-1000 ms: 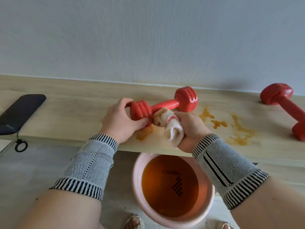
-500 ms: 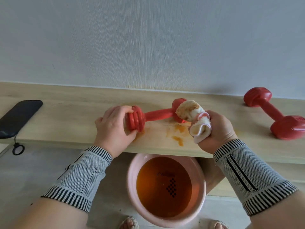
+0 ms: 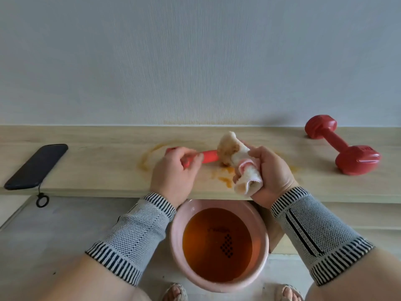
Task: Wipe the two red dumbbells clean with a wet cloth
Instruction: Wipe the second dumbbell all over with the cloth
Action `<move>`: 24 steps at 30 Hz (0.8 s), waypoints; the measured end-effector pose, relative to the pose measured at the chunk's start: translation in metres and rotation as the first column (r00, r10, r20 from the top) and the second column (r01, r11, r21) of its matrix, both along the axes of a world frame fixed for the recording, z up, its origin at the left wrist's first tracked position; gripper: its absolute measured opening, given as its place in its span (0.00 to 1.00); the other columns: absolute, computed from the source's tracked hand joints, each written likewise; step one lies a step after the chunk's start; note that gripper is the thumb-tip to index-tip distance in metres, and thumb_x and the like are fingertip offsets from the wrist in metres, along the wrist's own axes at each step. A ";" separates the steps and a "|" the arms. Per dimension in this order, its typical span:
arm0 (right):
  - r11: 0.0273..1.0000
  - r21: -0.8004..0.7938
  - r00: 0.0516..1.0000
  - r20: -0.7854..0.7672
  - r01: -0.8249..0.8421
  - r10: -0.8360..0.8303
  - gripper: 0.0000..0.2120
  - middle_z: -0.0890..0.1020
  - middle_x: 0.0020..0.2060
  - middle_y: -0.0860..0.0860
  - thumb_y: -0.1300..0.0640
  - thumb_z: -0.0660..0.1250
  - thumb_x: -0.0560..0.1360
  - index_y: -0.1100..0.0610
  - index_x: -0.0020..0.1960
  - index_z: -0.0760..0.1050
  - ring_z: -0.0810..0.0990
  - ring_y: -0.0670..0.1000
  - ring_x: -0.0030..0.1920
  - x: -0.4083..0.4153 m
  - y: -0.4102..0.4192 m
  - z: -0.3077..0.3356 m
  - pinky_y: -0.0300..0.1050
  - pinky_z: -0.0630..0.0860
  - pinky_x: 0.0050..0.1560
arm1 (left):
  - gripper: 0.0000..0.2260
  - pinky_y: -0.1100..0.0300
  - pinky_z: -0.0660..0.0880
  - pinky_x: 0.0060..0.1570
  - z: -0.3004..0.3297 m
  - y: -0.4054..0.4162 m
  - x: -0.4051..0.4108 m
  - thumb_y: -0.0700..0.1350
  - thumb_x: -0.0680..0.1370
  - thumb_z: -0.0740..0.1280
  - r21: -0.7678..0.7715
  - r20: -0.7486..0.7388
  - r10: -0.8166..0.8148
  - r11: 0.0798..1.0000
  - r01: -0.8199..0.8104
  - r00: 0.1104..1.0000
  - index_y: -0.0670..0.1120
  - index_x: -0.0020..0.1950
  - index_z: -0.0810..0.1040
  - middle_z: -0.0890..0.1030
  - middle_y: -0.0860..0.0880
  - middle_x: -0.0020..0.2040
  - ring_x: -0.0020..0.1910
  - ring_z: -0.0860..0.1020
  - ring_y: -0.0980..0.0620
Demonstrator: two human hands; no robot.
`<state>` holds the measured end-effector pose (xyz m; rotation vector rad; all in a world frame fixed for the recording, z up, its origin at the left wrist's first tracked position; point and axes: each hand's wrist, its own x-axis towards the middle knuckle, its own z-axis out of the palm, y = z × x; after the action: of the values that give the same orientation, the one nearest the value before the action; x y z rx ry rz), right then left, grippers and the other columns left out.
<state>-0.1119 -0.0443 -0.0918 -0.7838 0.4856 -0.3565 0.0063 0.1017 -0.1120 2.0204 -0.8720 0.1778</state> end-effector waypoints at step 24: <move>0.962 -0.123 0.950 -0.166 0.246 -0.264 0.06 0.81 0.37 0.54 0.56 0.66 0.77 0.58 0.49 0.77 0.81 0.53 0.33 -0.052 -0.057 0.004 0.49 0.77 0.35 | 0.03 0.62 0.74 0.30 -0.010 -0.073 -0.026 0.41 0.79 0.67 -0.266 -0.952 -0.303 0.773 -0.576 0.033 0.41 0.49 0.76 0.80 0.47 0.34 0.30 0.77 0.53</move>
<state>-0.1642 -0.1009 -0.0881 -0.8577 0.7486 -0.5564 -0.0193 0.0282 -0.1221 1.0111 0.4142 -0.7655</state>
